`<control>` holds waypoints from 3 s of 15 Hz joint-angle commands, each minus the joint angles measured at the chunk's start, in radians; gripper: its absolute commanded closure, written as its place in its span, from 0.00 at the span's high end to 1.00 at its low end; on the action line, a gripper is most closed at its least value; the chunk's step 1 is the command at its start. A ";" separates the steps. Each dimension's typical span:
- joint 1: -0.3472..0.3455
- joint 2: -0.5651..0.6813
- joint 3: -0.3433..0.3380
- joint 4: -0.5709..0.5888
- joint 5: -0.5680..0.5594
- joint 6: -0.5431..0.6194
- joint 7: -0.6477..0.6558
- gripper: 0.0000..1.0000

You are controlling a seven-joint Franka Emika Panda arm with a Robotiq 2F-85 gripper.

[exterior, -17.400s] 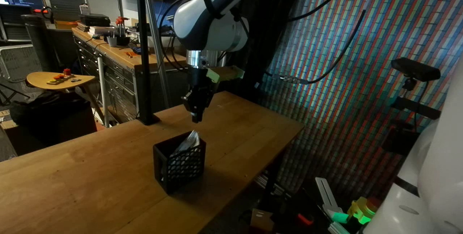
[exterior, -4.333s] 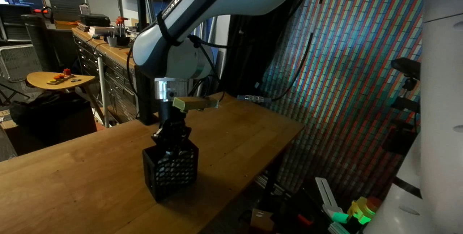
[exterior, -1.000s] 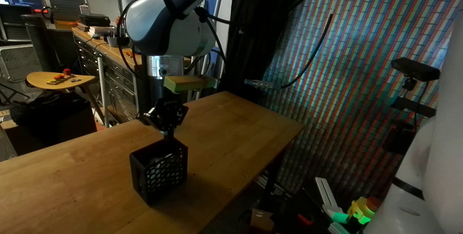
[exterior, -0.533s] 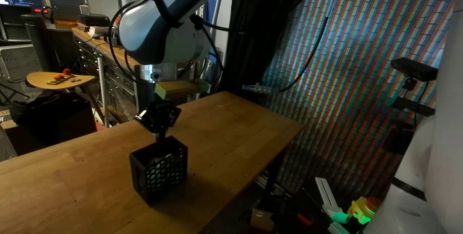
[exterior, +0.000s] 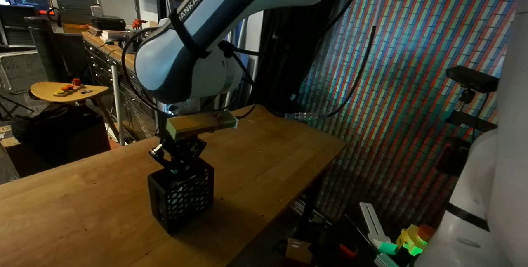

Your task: Pick up the cloth and put it in the box

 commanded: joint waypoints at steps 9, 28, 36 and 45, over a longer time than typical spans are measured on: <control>0.022 -0.052 -0.001 -0.080 0.023 0.045 0.089 0.08; -0.024 0.053 0.066 -0.106 0.305 0.168 -0.110 0.08; -0.067 0.075 0.072 -0.096 0.362 0.135 -0.244 0.08; -0.031 -0.091 -0.002 -0.029 0.151 -0.021 -0.098 0.09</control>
